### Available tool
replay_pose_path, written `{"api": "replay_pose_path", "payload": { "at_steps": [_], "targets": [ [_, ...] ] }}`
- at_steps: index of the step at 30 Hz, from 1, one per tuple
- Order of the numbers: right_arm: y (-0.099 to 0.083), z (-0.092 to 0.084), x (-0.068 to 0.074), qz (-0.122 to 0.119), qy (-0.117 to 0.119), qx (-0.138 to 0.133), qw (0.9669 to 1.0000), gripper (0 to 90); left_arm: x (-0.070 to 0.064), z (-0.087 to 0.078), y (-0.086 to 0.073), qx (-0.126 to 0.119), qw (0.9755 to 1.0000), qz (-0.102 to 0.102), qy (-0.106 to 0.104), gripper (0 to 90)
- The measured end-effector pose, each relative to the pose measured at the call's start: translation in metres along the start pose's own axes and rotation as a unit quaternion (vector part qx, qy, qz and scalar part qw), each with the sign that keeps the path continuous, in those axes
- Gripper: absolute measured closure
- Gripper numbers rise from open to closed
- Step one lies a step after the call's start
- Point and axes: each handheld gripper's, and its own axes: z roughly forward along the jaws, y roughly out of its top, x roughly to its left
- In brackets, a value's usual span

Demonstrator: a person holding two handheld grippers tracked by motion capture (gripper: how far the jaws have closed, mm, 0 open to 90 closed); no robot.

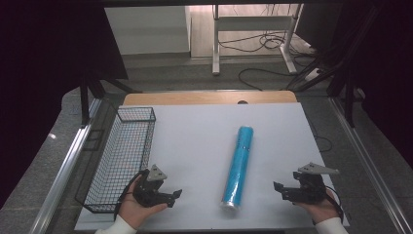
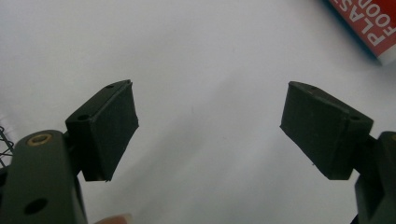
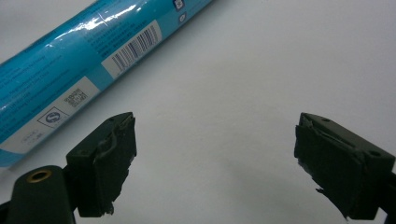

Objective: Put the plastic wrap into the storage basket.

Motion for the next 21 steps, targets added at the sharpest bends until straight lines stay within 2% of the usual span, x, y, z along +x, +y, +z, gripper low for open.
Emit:
{"api": "replay_pose_path", "payload": {
  "at_steps": [21],
  "targets": [
    [0.0018,0.0028,-0.0004,0.017,-0.005,0.014,0.9998,15.8,0.0047,-0.0042,-0.0003,-0.002,0.9999,-0.009,0.008,17.7]
  ]
}}
